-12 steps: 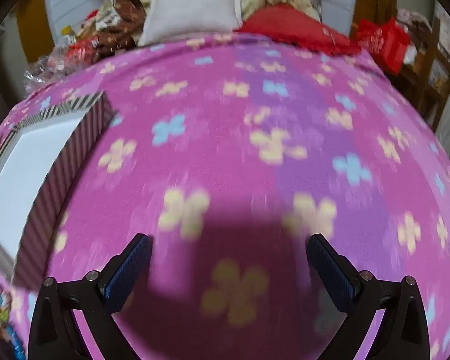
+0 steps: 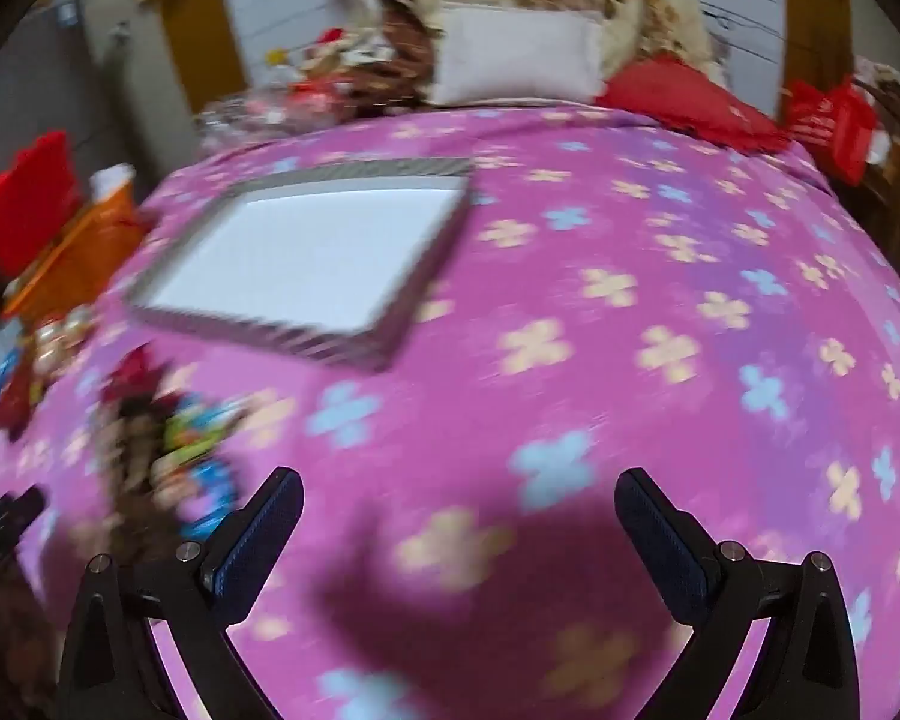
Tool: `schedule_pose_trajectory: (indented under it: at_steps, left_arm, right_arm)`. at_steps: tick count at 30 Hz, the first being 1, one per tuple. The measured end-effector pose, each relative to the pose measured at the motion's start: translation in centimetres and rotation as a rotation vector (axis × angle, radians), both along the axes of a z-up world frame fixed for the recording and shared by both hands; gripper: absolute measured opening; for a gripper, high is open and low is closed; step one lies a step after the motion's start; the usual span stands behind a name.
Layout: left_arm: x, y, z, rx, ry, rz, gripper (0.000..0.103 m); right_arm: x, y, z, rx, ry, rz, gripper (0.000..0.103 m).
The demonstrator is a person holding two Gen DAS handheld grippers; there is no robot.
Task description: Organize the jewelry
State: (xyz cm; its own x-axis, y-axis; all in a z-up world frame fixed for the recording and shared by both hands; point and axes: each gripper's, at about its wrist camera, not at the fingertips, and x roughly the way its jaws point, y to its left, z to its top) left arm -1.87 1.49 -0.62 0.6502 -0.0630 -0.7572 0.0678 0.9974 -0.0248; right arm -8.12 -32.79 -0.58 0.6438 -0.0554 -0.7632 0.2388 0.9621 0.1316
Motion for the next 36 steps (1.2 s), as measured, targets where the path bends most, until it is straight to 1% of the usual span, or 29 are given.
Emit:
schedule_pose_trajectory:
  at_steps: [2, 4, 6, 8, 11, 14, 16, 23, 27, 31, 33, 36]
  left_arm:
    - [-0.3, -0.2, 0.0, 0.006, 0.003, -0.001, 0.083]
    - [-0.7, -0.3, 0.1, 0.004, 0.006, -0.01, 0.083]
    - [-1.2, -0.5, 0.3, 0.005, 0.001, -0.018, 0.083]
    - [-1.6, -0.7, 0.4, 0.005, -0.002, -0.024, 0.083]
    - [-1.9, -1.1, 0.3, 0.0, 0.009, -0.029, 0.083]
    - [-2.2, -1.6, 0.2, 0.006, 0.015, -0.036, 0.083]
    - [-2.5, -1.9, 0.2, 0.01, 0.013, -0.039, 0.083]
    - [-3.4, -2.8, 0.0, 0.026, 0.008, -0.055, 0.083]
    - [-3.7, -3.1, 0.2, 0.035, -0.001, -0.06, 0.083]
    - [-3.9, -3.1, 0.4, 0.039, -0.008, -0.061, 0.083]
    - [-3.9, -3.1, 0.4, 0.038, -0.008, -0.06, 0.083]
    - [-3.9, -3.1, 0.4, 0.04, -0.008, -0.061, 0.083]
  right_arm:
    - [0.0, 2.5, 0.9, 0.02, 0.011, 0.025, 0.103]
    - [-0.6, 4.7, 0.9, 0.036, -0.009, 0.045, 0.103]
    - [-0.7, 6.0, 1.5, 0.041, -0.016, 0.059, 0.103]
    - [-0.8, 7.2, 1.8, 0.018, -0.026, 0.064, 0.103]
    - [-1.1, 8.6, 1.9, -0.044, -0.025, 0.09, 0.103]
    - [-1.6, 9.0, 2.1, -0.085, -0.035, 0.117, 0.103]
    - [-1.9, 9.2, 2.1, -0.092, -0.049, 0.138, 0.103]
    - [-2.5, 10.0, 1.9, -0.116, -0.053, 0.169, 0.103]
    - [-2.9, 10.5, 2.5, -0.107, -0.069, 0.188, 0.103]
    - [-3.1, 10.8, 2.9, -0.062, -0.08, 0.205, 0.103]
    - [-3.1, 10.9, 2.9, -0.044, -0.08, 0.208, 0.103]
    - [-3.1, 11.0, 2.7, -0.043, -0.075, 0.208, 0.103]
